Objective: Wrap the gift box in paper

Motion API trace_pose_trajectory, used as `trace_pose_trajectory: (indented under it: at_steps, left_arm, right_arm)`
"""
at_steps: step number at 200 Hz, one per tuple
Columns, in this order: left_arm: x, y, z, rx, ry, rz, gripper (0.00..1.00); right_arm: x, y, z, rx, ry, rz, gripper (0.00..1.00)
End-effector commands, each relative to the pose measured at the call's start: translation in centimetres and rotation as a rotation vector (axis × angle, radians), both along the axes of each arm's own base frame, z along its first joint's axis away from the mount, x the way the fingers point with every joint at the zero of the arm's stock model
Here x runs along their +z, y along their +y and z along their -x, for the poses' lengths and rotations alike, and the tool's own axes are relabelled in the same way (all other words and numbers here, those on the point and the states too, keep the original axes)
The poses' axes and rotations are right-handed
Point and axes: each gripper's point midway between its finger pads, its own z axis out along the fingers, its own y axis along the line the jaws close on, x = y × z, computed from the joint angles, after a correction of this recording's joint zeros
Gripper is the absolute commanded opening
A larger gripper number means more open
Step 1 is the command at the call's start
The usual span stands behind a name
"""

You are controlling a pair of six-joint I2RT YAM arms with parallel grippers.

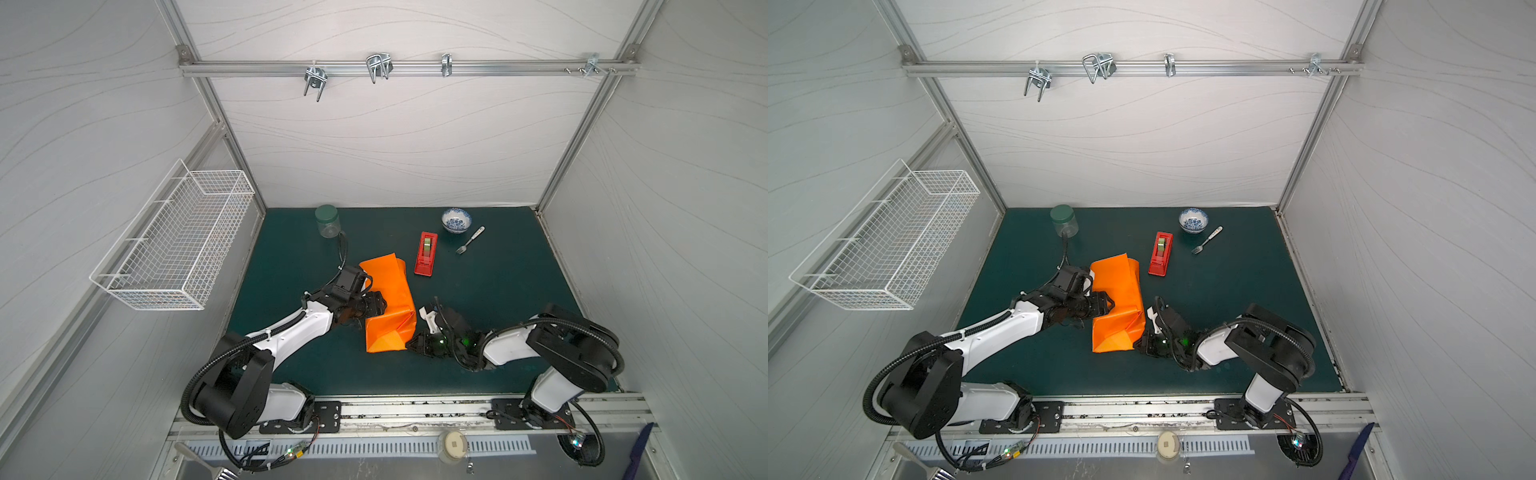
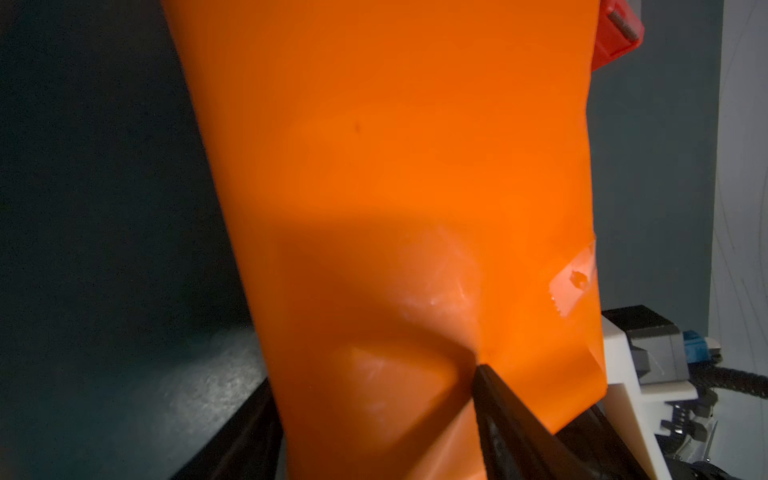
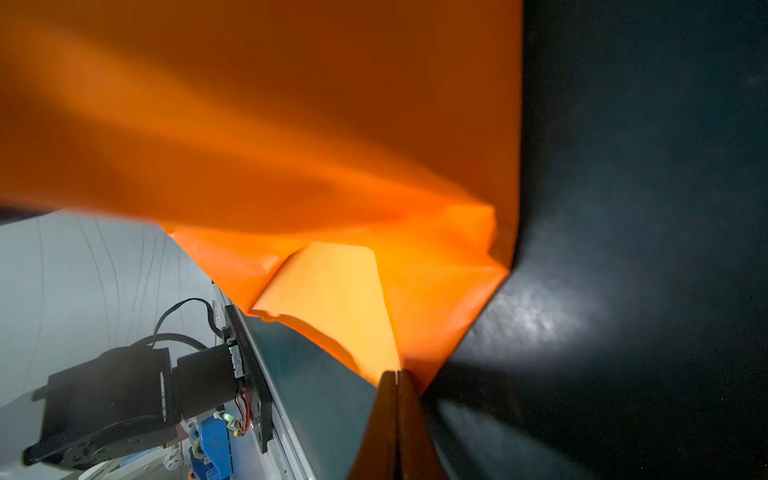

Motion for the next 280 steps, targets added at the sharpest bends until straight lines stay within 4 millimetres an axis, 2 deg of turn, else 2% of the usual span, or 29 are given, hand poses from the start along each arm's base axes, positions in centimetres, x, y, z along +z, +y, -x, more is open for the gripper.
trace_pose_trajectory:
  at_steps: [1,26,64,96,121,154,172,185,203,238,258,280]
  left_arm:
    - [-2.6,1.3,2.1,-0.011,0.098,-0.076,0.71]
    - [-2.6,1.2,2.1,-0.010,0.099,-0.076,0.71]
    - [-2.1,1.0,1.8,-0.006,0.094,-0.061,0.71]
    - [-1.0,0.4,1.1,0.009,0.074,-0.023,0.72]
    - [1.7,-0.2,-0.3,0.017,0.020,-0.001,0.75]
    - [6.8,0.2,-1.4,0.039,-0.097,0.014,0.78]
    - [7.7,1.2,-0.4,0.060,-0.125,0.006,0.79]
    - [7.3,2.3,1.1,0.076,-0.114,-0.009,0.79]
    - [5.5,3.9,3.6,0.106,-0.062,-0.032,0.74]
    - [1.3,5.8,8.1,0.144,0.062,-0.042,0.53]
    - [0.1,6.2,9.1,0.174,0.088,-0.051,0.37]
    - [-1.5,7.2,9.1,0.216,0.092,-0.088,0.24]
  right_arm:
    - [-0.2,-0.8,0.8,0.009,0.026,0.058,0.00]
    - [1.8,-0.7,0.1,0.020,-0.021,0.038,0.00]
    - [6.2,-1.8,-2.8,0.045,-0.170,0.005,0.01]
    - [9.4,-3.8,-5.0,0.037,-0.352,0.090,0.20]
    - [10.8,-4.4,-7.2,0.006,-0.404,0.133,0.40]
    - [11.0,-3.1,-8.9,0.022,-0.377,0.101,0.46]
    - [11.1,-2.3,-9.2,0.049,-0.375,0.094,0.49]
    - [10.9,-2.2,-9.1,0.080,-0.377,0.117,0.54]
    - [10.2,-3.0,-8.8,0.120,-0.396,0.174,0.57]
    - [8.9,-4.3,-7.4,0.169,-0.414,0.226,0.57]
    - [7.7,-5.0,-6.6,0.172,-0.415,0.262,0.57]
    - [6.9,-5.0,-6.0,0.173,-0.418,0.274,0.55]
